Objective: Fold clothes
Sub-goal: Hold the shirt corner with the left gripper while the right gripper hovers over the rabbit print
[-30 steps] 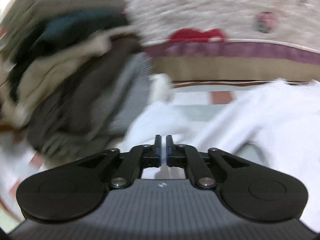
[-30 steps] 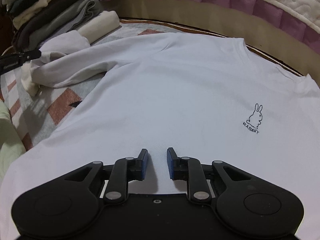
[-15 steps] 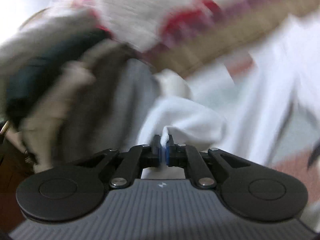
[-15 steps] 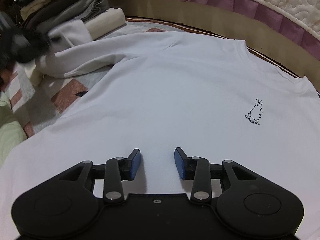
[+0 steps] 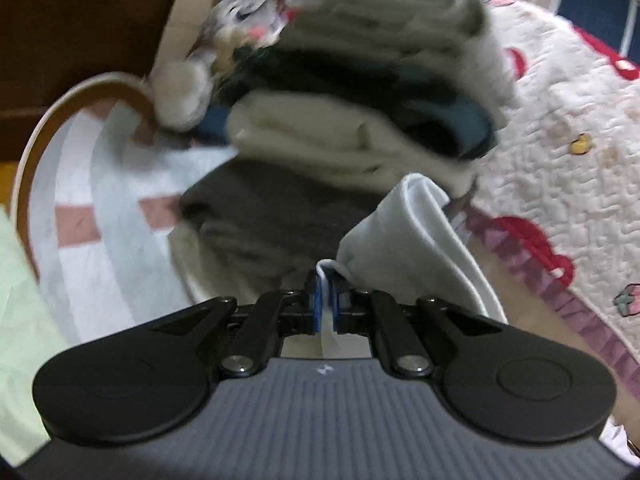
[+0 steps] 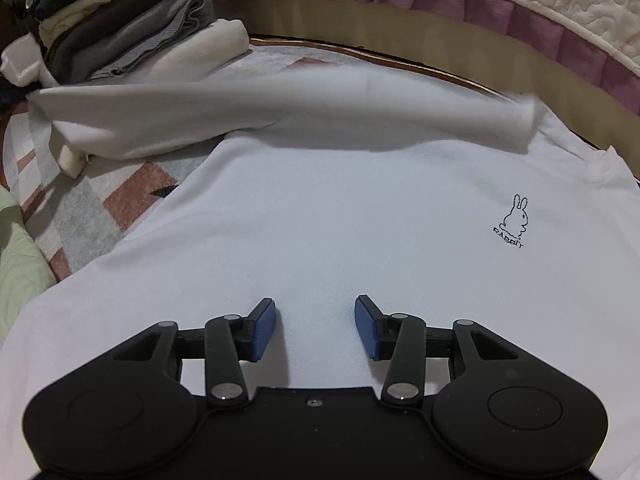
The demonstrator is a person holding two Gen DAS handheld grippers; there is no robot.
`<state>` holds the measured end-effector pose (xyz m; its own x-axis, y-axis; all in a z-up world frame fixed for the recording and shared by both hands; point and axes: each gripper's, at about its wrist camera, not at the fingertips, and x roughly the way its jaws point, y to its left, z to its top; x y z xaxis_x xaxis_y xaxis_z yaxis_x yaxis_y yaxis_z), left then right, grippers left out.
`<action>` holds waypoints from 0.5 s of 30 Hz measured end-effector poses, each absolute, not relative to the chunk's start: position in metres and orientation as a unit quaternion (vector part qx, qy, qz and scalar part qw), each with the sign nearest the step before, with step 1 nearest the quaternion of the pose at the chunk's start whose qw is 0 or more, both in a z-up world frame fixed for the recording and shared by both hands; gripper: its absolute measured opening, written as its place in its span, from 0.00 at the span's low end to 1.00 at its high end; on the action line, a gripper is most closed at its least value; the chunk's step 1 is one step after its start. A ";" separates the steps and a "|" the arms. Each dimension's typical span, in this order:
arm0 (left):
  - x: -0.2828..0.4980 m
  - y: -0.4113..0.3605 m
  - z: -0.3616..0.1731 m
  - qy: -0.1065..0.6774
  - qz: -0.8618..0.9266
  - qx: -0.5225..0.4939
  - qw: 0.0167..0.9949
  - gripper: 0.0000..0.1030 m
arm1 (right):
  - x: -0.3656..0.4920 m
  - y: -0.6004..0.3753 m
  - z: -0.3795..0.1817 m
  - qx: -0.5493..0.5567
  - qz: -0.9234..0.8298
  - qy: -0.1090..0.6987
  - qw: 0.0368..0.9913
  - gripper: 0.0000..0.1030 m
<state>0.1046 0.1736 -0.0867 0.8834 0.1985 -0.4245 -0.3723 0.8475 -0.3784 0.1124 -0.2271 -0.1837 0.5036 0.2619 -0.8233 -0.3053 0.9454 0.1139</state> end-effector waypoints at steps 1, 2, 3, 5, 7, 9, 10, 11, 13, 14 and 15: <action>0.108 0.170 -0.084 0.186 0.147 -0.223 0.946 0.02 | 0.113 -0.227 -0.183 -0.025 0.164 0.473 0.865 0.48; 0.107 0.166 -0.083 0.183 0.145 -0.213 0.949 0.02 | 0.114 -0.225 -0.182 -0.030 0.166 0.476 0.863 0.48; 0.106 0.162 -0.082 0.180 0.143 -0.203 0.952 0.02 | 0.117 -0.224 -0.179 -0.037 0.166 0.480 0.861 0.48; 0.106 0.159 -0.082 0.178 0.147 -0.190 0.954 0.02 | 0.127 -0.230 -0.171 -0.013 0.165 0.482 0.861 0.48; 0.108 0.162 -0.082 0.177 0.145 -0.194 0.954 0.02 | 0.140 -0.245 -0.160 0.047 0.160 0.477 0.863 0.48; 0.107 0.164 -0.082 0.176 0.145 -0.198 0.953 0.02 | 0.154 -0.260 -0.149 0.107 0.154 0.470 0.863 0.51; 0.107 0.163 -0.081 0.174 0.145 -0.196 0.954 0.02 | 0.162 -0.270 -0.149 0.142 0.147 0.470 0.859 0.52; 0.107 0.162 -0.081 0.172 0.143 -0.192 0.956 0.02 | 0.171 -0.279 -0.150 0.168 0.137 0.468 0.856 0.52; 0.108 0.159 -0.079 0.168 0.140 -0.180 0.959 0.02 | 0.187 -0.291 -0.156 0.205 0.117 0.463 0.854 0.52; 0.108 0.156 -0.078 0.167 0.137 -0.173 0.961 0.02 | 0.194 -0.294 -0.161 0.221 0.116 0.465 0.849 0.52; 0.109 0.154 -0.079 0.169 0.134 -0.170 0.962 0.02 | 0.202 -0.296 -0.167 0.236 0.115 0.467 0.844 0.52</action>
